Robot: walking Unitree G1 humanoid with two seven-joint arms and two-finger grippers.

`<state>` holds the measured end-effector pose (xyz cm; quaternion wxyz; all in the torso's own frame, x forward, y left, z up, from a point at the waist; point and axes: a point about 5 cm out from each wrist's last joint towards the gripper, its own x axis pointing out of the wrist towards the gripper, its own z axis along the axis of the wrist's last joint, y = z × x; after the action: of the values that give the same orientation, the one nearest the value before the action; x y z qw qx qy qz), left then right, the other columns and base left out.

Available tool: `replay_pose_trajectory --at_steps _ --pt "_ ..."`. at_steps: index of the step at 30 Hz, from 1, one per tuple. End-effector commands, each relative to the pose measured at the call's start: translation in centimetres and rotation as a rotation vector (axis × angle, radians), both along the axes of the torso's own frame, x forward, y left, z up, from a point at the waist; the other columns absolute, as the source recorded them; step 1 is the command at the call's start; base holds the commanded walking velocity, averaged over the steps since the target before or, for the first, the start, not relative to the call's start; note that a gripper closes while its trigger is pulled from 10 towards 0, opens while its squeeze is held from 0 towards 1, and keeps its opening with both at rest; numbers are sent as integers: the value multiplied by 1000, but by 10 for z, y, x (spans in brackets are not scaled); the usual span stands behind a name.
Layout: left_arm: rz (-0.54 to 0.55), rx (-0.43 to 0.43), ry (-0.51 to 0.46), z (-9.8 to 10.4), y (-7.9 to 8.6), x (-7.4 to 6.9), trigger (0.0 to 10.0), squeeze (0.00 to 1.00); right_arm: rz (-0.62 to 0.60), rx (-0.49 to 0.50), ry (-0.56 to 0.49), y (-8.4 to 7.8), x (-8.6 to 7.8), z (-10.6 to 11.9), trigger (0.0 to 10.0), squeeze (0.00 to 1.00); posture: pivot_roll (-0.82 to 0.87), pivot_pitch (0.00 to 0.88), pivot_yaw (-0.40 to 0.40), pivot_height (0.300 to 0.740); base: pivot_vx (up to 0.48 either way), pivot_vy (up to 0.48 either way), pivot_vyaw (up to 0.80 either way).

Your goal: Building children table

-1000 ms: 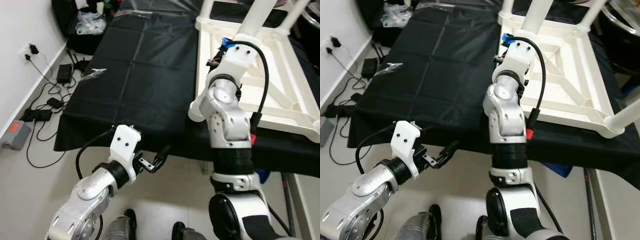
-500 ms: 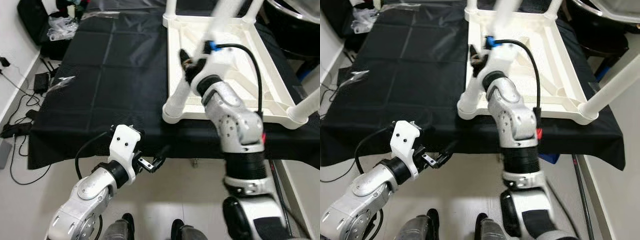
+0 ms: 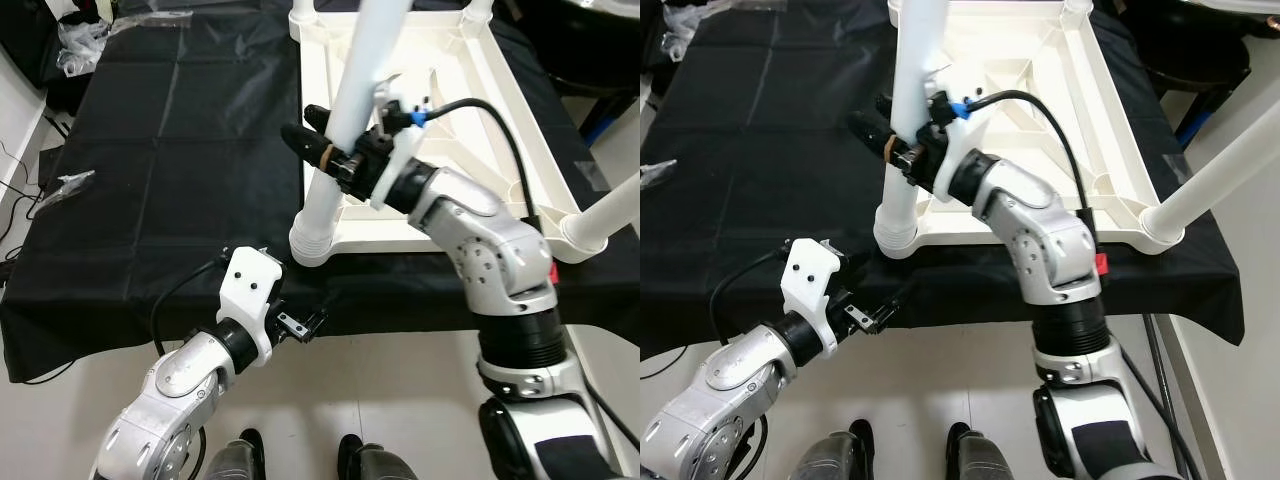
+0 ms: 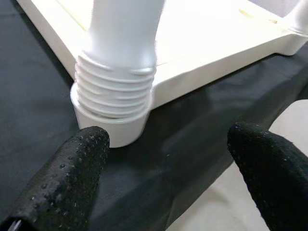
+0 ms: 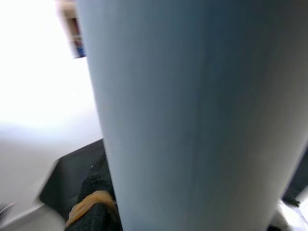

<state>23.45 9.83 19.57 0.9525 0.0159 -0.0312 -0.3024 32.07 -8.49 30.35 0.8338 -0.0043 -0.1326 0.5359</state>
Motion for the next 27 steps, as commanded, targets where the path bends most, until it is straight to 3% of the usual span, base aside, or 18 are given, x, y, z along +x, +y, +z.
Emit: replay_pose_trajectory --at_steps 1,4,7,10,12,19,23,25,27 --pt "-4 1 17 -4 0 -2 10000 0 148 -102 145 12 -2 -40 10000 0 170 337 -26 740 0 0 0" --pt "-18 -8 23 -4 -2 -4 10000 0 261 -150 66 11 -3 -32 10000 0 172 339 -30 740 0 0 0" --pt "-31 -18 31 -4 -3 -5 10000 0 292 -172 44 10 -3 -30 10000 0 172 339 -30 740 0 0 0" --pt "-151 -38 88 -8 -13 -19 10000 0 378 -232 -11 15 0 -23 10000 0 176 344 -32 740 0 0 0" --pt "-151 -38 88 -8 -13 -19 10000 0 378 -232 -11 15 0 -23 10000 0 176 344 -32 740 0 0 0" --pt "-426 -99 207 -12 -33 -49 10000 0 472 -283 -79 25 7 -13 10000 0 174 350 -36 740 0 0 0" --pt "-479 -106 235 -14 -35 -57 10000 0 506 -288 -87 27 7 -11 10000 0 173 350 -39 740 0 0 0" --pt "-547 -113 271 -17 -39 -67 10000 0 614 -261 -87 32 6 -2 10000 0 172 354 -41 740 0 0 0" --pt "-558 -119 275 -17 -40 -69 10000 0 673 -241 -75 34 4 1 10000 0 175 353 -43 740 0 0 0"
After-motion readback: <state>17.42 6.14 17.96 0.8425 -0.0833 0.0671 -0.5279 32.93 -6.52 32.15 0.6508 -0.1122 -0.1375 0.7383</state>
